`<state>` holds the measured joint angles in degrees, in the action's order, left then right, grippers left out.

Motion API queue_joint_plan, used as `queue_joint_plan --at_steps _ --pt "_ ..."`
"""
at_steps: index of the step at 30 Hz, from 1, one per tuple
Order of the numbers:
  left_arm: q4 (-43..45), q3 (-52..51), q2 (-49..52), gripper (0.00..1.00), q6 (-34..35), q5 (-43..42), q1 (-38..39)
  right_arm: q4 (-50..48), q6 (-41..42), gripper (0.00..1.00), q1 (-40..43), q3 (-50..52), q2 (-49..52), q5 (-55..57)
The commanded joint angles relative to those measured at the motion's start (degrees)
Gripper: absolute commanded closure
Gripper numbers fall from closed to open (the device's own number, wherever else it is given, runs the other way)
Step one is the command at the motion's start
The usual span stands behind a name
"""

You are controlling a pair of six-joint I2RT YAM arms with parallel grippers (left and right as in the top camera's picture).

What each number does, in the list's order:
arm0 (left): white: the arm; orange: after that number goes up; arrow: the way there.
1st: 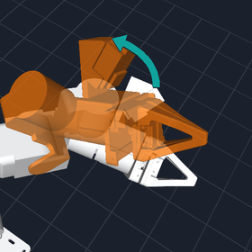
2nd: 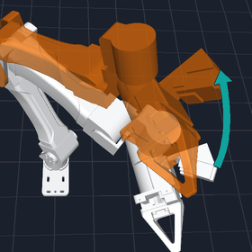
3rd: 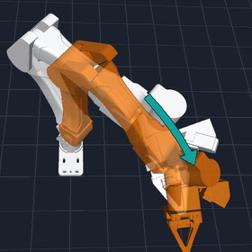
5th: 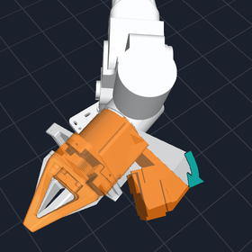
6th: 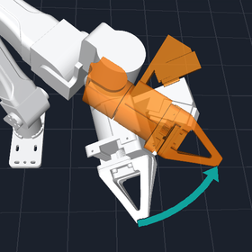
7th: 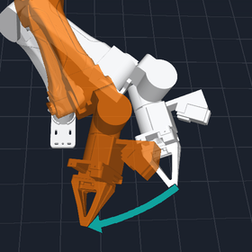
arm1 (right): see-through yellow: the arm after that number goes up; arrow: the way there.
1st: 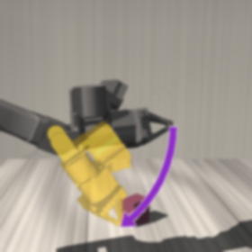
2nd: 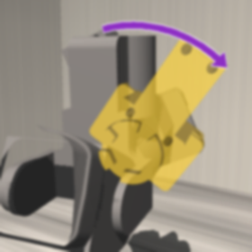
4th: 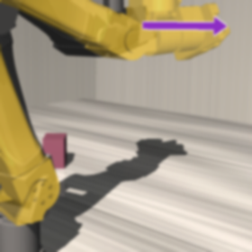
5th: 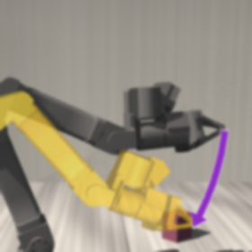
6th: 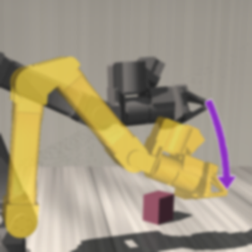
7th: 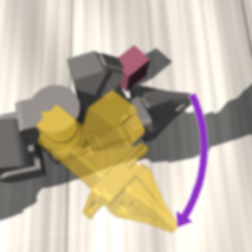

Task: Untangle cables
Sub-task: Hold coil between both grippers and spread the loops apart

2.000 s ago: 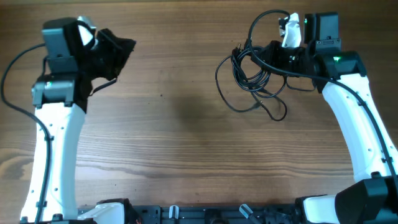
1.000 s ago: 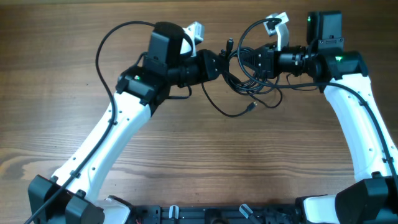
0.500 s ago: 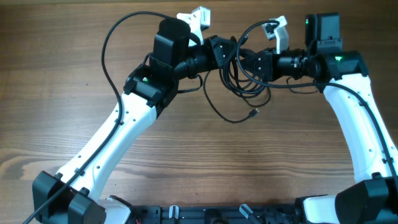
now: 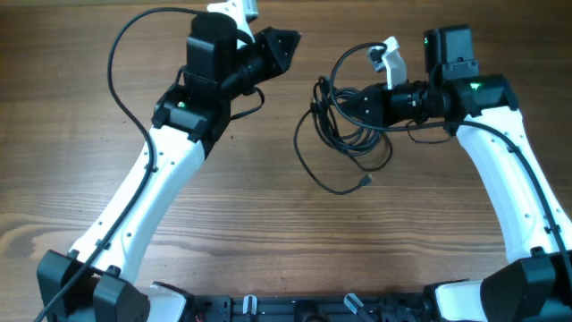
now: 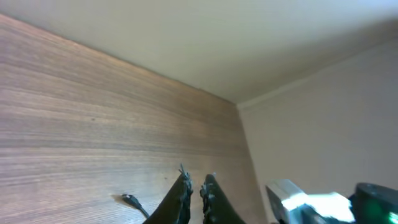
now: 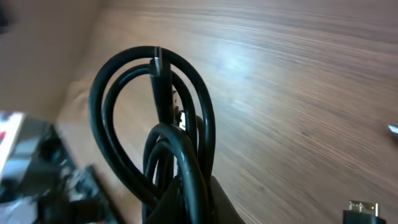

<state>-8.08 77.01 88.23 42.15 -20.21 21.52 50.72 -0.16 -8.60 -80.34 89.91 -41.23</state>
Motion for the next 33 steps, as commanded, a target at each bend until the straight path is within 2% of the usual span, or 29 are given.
queue_joint_plan --at_steps 1,3,7,10,15,18,23,25,27,30,33 --pt "-0.6 1.0 -5.6 0.92 -3.2 -7.4 -2.8 -1.0 6.6 0.96 -0.1 0.2 0.3 8.4" --pt "-5.5 1.0 -6.5 0.87 -4.7 -10.9 -2.5 -1.9 7.8 0.96 -0.1 0.2 0.3 8.4" --pt "-21.2 1.0 -3.9 0.49 -12.4 -10.2 3.0 -2.3 7.8 0.96 -0.1 0.2 0.3 8.2" --pt "-21.6 0.9 0.6 0.41 -12.4 -6.8 7.0 -2.7 7.6 0.96 -0.1 0.2 0.3 5.2" --pt "-15.0 0.9 6.1 0.4 -12.2 -7.3 9.0 -2.4 6.0 0.96 -0.1 0.2 0.3 2.0" --pt "-13.7 0.9 6.3 0.45 -12.2 -5.2 9.0 -2.4 5.9 0.96 -0.1 0.2 0.3 1.3" --pt "-10.6 0.9 6.3 0.67 -12.1 -5.2 9.0 -2.4 5.9 0.96 -0.1 0.2 0.3 1.3" --pt "-10.3 0.9 6.3 0.79 -12.1 -5.2 9.0 -2.4 5.9 0.96 -0.1 0.2 0.3 1.3" --pt "-10.3 0.9 6.3 0.96 -12.1 -5.2 8.9 -2.3 6.1 0.96 -0.1 0.2 0.3 1.3" --pt "-10.3 1.0 4.1 0.96 -11.7 -7.1 6.1 -1.8 6.1 0.96 0.0 0.2 0.3 3.3" --pt "-10.3 1.0 -0.9 0.96 -8.2 -17.4 -1.6 -1.6 6.1 0.96 0.1 0.2 0.3 3.9"
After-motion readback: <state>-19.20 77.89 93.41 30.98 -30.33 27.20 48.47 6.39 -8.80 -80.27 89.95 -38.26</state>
